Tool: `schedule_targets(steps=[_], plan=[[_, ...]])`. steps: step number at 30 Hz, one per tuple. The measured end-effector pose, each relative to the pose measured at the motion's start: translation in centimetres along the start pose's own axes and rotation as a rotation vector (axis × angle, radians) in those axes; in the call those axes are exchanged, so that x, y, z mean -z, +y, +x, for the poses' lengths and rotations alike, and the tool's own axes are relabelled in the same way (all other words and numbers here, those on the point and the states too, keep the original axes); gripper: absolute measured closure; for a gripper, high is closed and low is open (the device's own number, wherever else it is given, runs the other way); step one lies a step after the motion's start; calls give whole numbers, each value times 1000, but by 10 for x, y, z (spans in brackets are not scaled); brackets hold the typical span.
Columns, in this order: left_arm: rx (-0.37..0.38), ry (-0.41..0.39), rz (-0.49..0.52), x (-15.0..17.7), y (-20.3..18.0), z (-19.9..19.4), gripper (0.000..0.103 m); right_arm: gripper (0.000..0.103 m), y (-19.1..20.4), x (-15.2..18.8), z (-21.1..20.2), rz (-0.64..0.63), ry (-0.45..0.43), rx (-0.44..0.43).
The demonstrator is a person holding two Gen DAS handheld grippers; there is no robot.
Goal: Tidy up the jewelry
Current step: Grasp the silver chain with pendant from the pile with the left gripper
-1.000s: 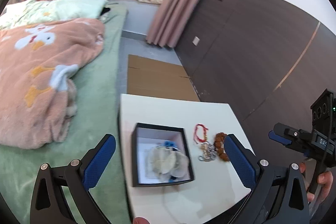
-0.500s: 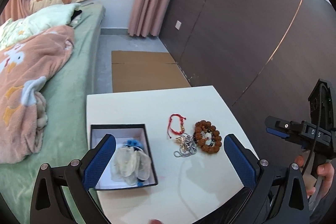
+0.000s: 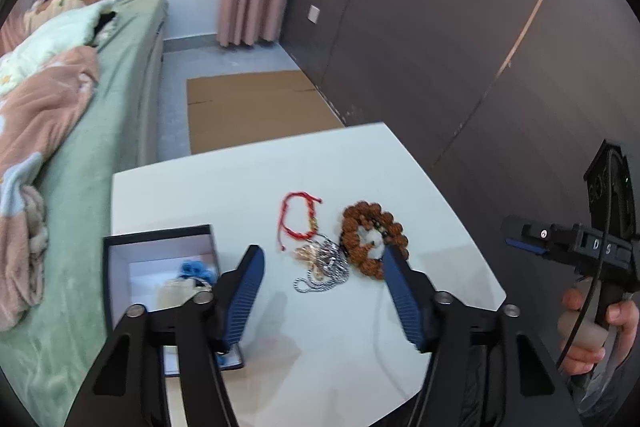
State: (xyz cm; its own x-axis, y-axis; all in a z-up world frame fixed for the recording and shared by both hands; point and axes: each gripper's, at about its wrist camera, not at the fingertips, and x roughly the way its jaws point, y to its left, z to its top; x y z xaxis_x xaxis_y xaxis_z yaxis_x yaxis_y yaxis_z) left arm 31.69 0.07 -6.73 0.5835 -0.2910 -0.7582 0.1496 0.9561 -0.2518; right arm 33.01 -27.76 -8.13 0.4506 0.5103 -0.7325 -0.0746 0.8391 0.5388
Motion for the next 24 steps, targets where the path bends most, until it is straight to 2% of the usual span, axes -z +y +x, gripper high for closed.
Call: schedule_targets(steps=[2,8,14,24], plan=[[-2,19,22,2,-7,9,54,17,-7,0,2,14,3,2],[-4,89,79,14,-24,44,65,17,-28,3,3,41,5,4],[-41,141,116,20,-30,77,70,17,-39,9,6,55,16,8],[-92,175,176,18,-35,111,70,18,-39,12,14,48,34,4]])
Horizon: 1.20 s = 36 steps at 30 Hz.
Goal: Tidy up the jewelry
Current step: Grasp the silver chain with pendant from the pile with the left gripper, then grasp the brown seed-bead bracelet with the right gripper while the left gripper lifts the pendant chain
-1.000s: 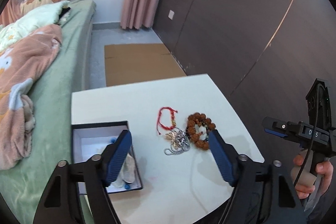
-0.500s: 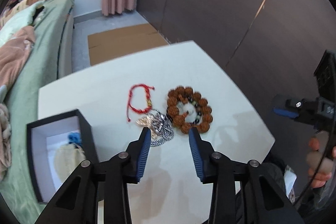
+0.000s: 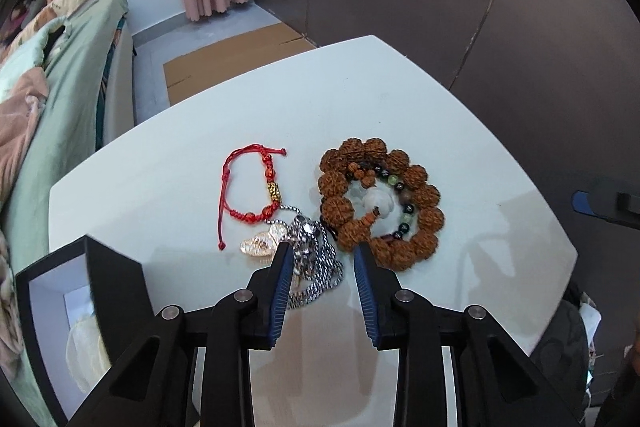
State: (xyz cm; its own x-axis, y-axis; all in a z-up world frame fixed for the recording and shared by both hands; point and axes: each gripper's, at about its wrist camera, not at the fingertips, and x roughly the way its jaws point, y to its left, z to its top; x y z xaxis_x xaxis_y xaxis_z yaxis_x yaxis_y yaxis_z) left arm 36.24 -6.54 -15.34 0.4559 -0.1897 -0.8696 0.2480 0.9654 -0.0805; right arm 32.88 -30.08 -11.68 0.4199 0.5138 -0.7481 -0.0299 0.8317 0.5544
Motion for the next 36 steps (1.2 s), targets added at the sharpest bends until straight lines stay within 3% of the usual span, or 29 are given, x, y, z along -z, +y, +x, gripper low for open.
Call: schedule_targets(steps=[3,5,13,27,36], plan=[[-2,1,9,-2,1,7,78,19,4,0,1,-6,4,-3],[-22,11,21,-1,0,10,94,19,8,1,2,-11,5,-4],[19,-53,8,0,8,-22,95,24,16,3,8,-16,17,-12],[20,-232,-55,-14,30,-106,95,35,49,-7,34,-40,61,-78],[9,-337,-91,-17,42,-152,95,47,74,-15,71,-40,133,-125]])
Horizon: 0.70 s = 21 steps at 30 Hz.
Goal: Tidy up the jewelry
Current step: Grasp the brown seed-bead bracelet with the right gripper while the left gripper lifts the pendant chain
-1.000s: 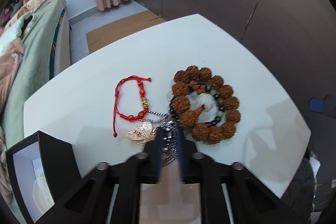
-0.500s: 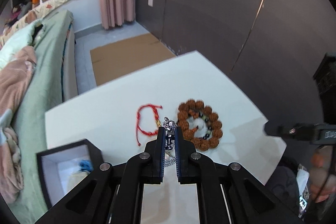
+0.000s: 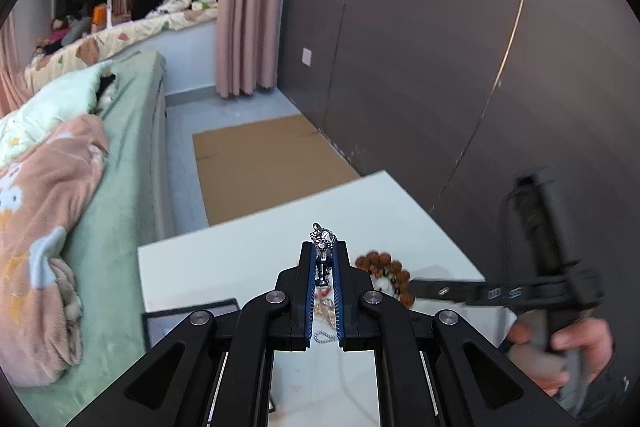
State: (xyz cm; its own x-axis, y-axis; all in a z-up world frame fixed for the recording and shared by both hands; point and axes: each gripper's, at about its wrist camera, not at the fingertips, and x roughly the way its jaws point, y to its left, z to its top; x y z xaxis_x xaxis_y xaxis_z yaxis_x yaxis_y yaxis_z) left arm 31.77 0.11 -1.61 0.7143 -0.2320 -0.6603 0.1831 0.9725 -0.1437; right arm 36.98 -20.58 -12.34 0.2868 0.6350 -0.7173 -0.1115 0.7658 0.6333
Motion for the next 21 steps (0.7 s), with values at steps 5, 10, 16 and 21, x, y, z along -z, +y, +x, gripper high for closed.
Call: schedule_targets(steps=[5,10,16,21], plan=[[-6,-51,-11,-12,7,-23,95,48,2,-6,25,25,24,30],[-4,-99,-7,-24,9,-44,95,48,-5,-13,41,74,38,46],[8,-143,-6,-33,7,-64,95,53,-13,-18,56,115,48,46],[11,-177,1,-38,5,-80,95,82,-14,-17,56,124,46,52]])
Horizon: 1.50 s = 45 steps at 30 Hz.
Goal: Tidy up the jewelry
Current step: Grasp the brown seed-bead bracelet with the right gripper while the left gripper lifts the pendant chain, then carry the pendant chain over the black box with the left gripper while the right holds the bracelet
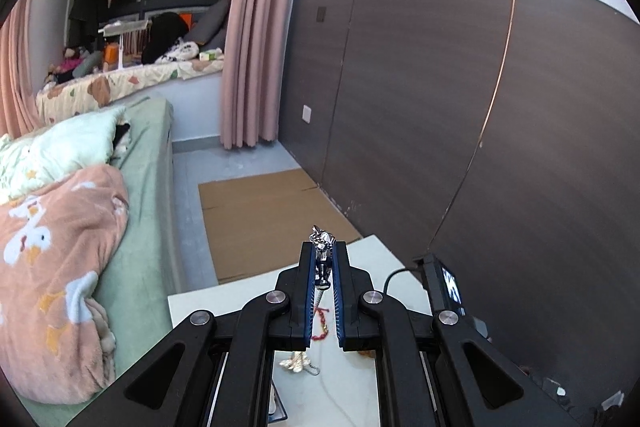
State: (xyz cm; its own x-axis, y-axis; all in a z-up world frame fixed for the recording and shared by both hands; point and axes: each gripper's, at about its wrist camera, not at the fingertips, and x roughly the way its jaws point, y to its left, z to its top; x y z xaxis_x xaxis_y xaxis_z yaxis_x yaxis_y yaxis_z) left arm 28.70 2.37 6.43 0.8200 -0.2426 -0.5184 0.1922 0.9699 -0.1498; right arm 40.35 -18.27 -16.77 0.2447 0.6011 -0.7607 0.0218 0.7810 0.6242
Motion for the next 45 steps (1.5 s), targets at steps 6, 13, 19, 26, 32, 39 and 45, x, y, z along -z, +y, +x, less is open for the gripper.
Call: schedule_targets(steps=[6,13,19,26,32,39,45], plan=[[-11,-27,10,-6,-1,-8,95,83,4,8,-23,-33,-54,-24],[14,-53,-25,-13,4,-19,95,83,13,10,-62,-67,-119,-76],[33,-134,4,-34,-9,-48,96,83,32,11,-91,-104,-168,-120],[35,-216,39,-52,-18,-77,103,83,50,19,-107,-151,-197,-139],[-2,-130,30,-42,-9,-60,103,83,56,21,-112,-175,-209,-133],[-23,125,-52,7,15,-3,103,83,52,26,-107,-180,-186,-120],[-35,240,-106,59,31,18,17,83,45,31,-104,-178,-176,-103]])
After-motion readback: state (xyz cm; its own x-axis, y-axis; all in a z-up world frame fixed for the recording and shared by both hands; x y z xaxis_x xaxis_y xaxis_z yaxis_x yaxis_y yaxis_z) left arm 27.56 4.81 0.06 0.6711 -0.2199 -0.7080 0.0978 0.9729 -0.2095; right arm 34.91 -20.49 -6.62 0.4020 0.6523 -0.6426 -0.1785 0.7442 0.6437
